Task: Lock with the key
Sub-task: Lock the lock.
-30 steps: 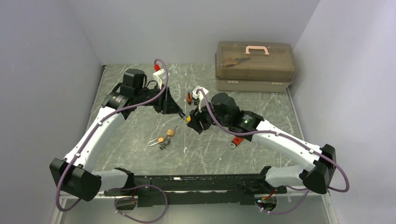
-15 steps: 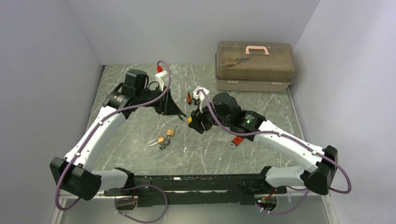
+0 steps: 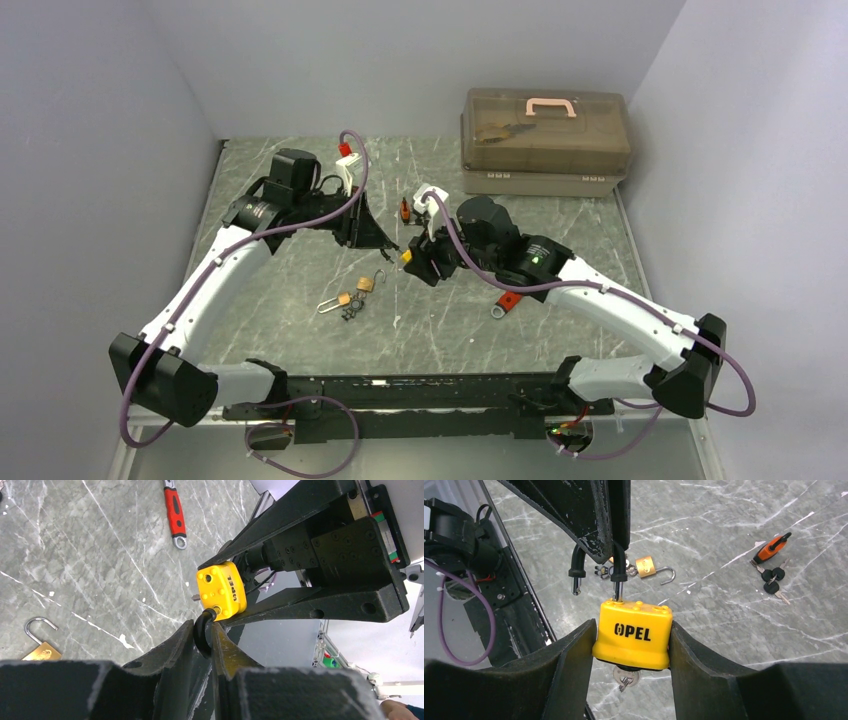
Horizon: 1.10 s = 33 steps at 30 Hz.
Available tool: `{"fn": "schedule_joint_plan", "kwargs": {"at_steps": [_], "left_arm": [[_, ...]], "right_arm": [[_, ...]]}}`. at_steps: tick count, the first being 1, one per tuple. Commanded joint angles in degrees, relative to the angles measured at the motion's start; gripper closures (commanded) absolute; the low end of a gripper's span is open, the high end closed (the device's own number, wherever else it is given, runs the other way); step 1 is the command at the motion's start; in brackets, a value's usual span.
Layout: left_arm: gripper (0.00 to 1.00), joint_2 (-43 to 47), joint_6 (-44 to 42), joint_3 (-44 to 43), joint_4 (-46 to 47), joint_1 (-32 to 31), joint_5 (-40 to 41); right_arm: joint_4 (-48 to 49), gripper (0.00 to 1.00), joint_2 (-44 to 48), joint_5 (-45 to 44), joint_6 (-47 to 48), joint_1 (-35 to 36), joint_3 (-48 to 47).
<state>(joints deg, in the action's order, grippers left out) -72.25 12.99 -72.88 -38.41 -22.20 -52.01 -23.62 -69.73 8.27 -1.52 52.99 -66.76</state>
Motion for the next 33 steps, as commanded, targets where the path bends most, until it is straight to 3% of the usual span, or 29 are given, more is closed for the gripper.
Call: {"fn": "schedule_joint_plan", "kwargs": {"at_steps": [1,13,24,27,33], "left_arm": [[0.78,0.7,0.3,-0.4,-0.3,-0.6,-4.4],[0.79,1.2,1.9,1.1,0.4,-0.8,-6.4],[0.88,1.5,2.6,1.3,0.7,-0.9,-7.3],[0.79,1.8,2.6,1.3,0.6,-0.9,-7.8],[0.76,2.2,2.4,0.8,-0.5,-0.9,-7.6]], "right_arm": [[5.5,0.97,2.8,-0.6,1.0,0.1,-3.5],[5.4,0.97,3.3,-1.6,1.0,0.4,-4.1],[5.7,0.97,3.7,-3.2,2.8,1.0,-4.3],[5.9,0.97,3.9,-3.4,2.9,1.0,-4.4],[5.6,0.97,3.8,-3.6,3.3,1.2,-5.1]]}}
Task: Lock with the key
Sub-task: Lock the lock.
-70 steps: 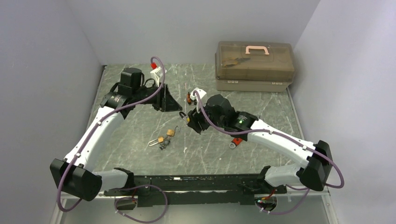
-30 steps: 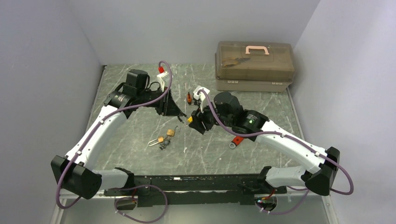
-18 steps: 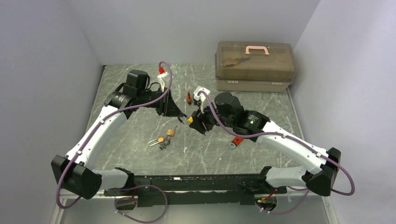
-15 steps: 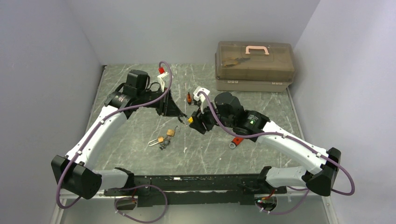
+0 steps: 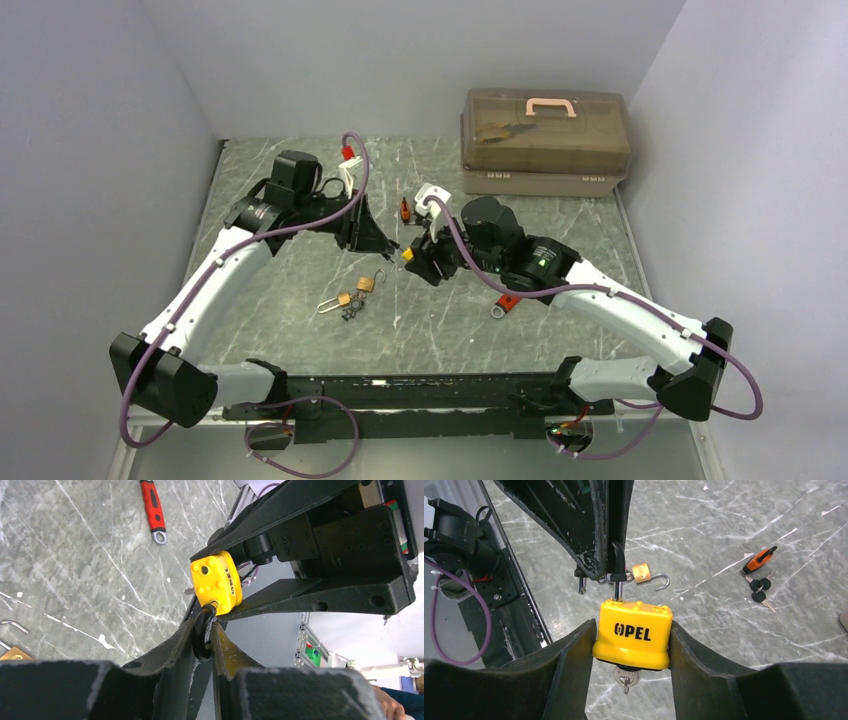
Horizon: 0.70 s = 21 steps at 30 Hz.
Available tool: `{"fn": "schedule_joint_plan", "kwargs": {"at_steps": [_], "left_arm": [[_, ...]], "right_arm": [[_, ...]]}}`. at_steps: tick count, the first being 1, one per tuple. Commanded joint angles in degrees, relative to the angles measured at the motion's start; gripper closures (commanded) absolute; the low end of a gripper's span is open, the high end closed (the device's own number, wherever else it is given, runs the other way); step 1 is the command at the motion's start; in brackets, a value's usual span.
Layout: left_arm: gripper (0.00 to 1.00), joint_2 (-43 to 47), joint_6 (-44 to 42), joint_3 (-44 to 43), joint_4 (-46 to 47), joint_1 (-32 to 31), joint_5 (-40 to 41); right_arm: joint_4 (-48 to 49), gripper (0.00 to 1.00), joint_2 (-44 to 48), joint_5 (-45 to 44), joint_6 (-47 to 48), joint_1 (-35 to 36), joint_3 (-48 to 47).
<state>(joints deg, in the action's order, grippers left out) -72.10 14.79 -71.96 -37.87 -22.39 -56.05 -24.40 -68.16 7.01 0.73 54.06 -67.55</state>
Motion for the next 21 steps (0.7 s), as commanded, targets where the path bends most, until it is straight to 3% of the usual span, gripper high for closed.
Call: {"fn": "schedule_joint_plan", "kwargs": {"at_steps": [1,6,7,9,12,14,16,21], "left_arm": [[0.77,2.0,0.7,-0.1,-1.1,-0.7,-3.6],[1.00,2.6,1.3,-0.2,-0.6,-0.7,-2.9],[1.00,2.7,1.5,-0.3,-0.4,-0.7,-2.8],[1.00,3.3,2.7,-0.6,1.3,-0.7,-2.4],[1.00,5.3,6.4,-1.2,5.5,-0.7,-0.5],[1.00,7.6,10.1,-1.3,10.0,-0.7,0.7],[1.00,9.8,16.5,-0.4,18.5,-0.7,2.2],[1.00,13.7,28.0,1.1,31.1,-0.9,6.4]], "right_arm": [[6.3,0.97,2.1,-2.5,1.1,0.2,-4.4],[6.0,0.96,1.8,-2.6,1.4,0.4,-4.6],[6.0,0.94,1.7,-2.4,1.3,0.4,-4.6],[6.2,0.76,1.7,-1.7,1.2,0.4,-4.5],[7.9,0.36,2.9,-0.3,0.7,0.3,-3.5],[10.0,0.22,4.3,0.2,0.1,0.0,-2.2],[11.9,0.18,5.8,2.5,-0.6,-1.5,-1.2],[18.6,0.19,8.0,17.2,-7.7,-8.7,0.6]]}}
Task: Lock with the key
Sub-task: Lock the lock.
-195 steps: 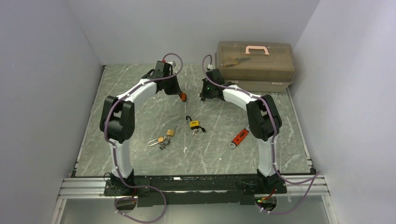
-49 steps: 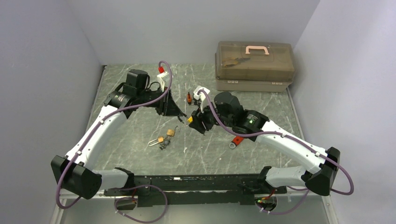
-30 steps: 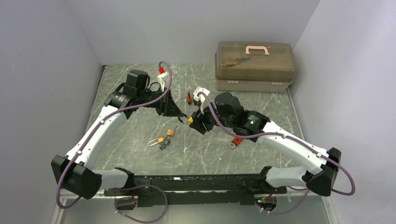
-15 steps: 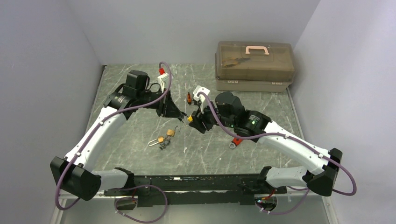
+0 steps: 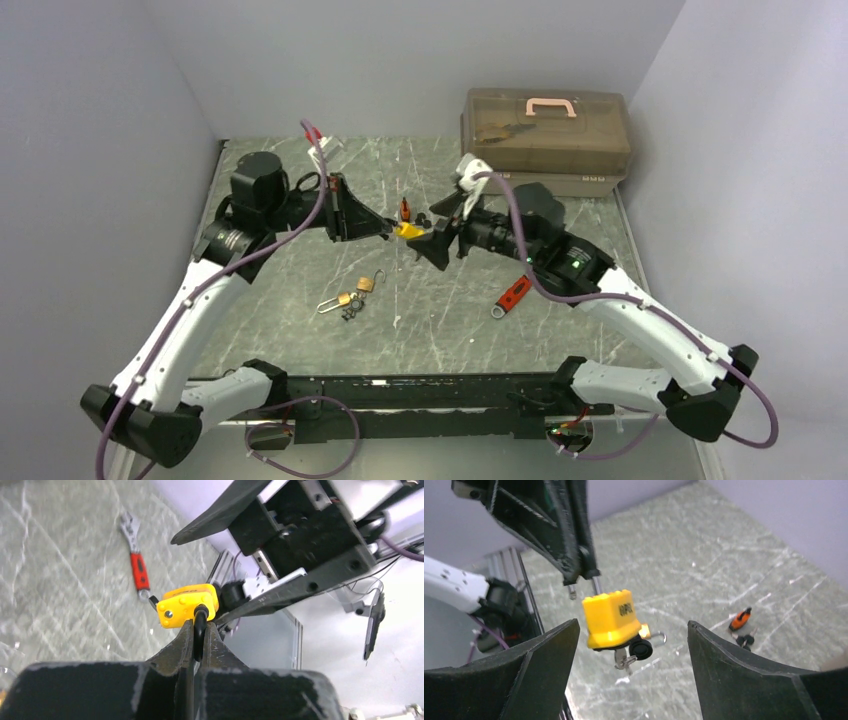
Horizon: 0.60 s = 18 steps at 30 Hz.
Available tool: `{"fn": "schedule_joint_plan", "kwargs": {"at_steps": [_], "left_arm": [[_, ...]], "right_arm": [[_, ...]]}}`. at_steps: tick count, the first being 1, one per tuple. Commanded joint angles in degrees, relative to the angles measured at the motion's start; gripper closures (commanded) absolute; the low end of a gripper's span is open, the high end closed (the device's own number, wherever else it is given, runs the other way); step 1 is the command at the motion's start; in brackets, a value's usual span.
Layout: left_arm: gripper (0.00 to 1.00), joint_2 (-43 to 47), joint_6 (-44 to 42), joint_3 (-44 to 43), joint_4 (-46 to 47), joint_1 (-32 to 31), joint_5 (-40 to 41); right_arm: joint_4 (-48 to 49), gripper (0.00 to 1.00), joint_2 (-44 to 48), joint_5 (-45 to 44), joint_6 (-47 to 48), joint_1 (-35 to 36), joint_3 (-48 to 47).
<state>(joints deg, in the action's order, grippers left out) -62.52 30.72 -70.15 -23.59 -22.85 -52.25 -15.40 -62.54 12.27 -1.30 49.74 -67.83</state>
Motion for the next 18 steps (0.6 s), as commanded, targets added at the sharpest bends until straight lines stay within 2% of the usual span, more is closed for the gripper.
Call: {"fn": "schedule_joint_plan", "kwargs": {"at_steps": [1,4,8,11,18], "left_arm": [[1.00,4.6,13.3,-0.6,18.6,-0.5,3.2],[1.00,5.6,16.8,-0.5,23.0,-0.8,4.9],[1.00,5.5,17.5,-2.7,23.2,-1.1,6.5],[1.00,5.6,18.4,-2.9,25.7,-1.2,7.1],[1.00,5.4,19.1,-3.7,27.8,-1.4,7.2]], "right_arm": [[11.5,0.20,2.5,14.8,-7.3,-5.8,1.2],[17.0,0.24,1.9,22.1,-10.9,-9.5,1.1],[22.4,0.26,0.3,28.6,-14.2,-12.6,-0.7],[24.5,0.28,-1.2,30.8,-15.6,-12.6,-2.1],[28.1,0.41,-3.3,33.0,-18.6,-12.6,-2.5]]}}
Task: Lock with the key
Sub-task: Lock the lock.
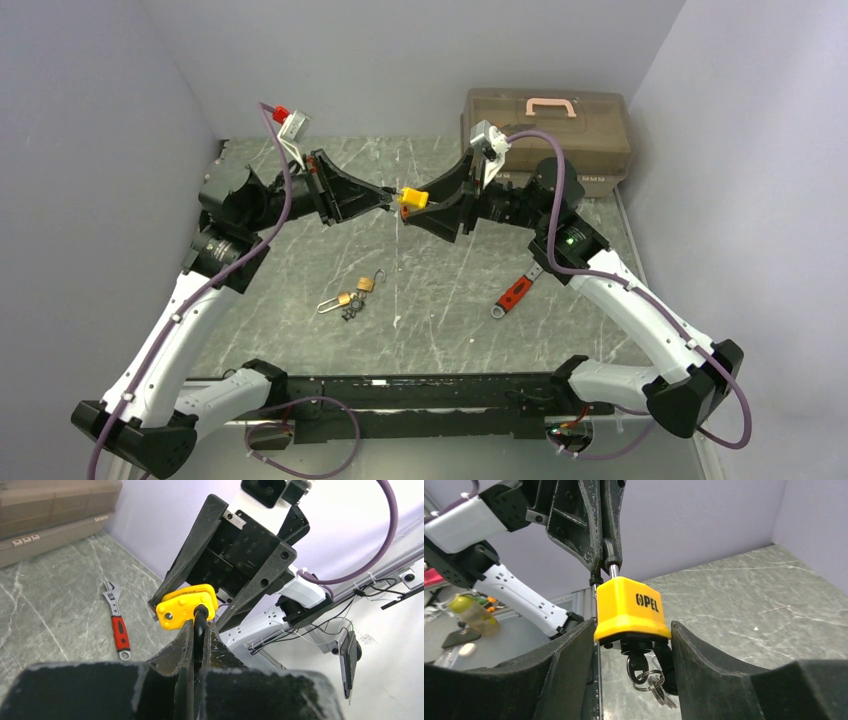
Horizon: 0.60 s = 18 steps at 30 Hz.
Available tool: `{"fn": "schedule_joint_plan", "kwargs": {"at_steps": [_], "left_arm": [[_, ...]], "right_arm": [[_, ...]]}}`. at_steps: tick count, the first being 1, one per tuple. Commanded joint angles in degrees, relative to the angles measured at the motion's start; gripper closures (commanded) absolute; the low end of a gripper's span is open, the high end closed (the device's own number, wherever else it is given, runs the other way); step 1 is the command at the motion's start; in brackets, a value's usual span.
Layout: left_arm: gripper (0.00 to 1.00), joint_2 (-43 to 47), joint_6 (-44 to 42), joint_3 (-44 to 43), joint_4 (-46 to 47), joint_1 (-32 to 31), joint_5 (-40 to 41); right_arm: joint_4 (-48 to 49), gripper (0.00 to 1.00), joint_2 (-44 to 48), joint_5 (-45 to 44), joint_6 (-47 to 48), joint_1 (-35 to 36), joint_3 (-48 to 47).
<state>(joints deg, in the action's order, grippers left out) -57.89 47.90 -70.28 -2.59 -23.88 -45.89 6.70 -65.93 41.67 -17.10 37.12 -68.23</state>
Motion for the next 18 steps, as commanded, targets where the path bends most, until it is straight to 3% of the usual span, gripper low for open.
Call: {"fn": "schedule_joint_plan", "kwargs": {"at_steps": [1,5,18], "left_arm": [[1.00,0.6,1.9,-3.9,6.7,-0.4,0.7],[1.00,0.2,1.5,-3.6,6.6,-0.5,0.3],[1.00,0.1,0.5,-3.0,6.2,-0.5,-0.1]], "right_arm": [[6.5,0.45,0.2,3.3,-3.0,0.0,-1.9],[8.1,0.53,0.2,3.6,-4.7,0.0,-1.8],[14.7,0.53,-0.2,5.6,-10.9,0.1,-0.2]]}}
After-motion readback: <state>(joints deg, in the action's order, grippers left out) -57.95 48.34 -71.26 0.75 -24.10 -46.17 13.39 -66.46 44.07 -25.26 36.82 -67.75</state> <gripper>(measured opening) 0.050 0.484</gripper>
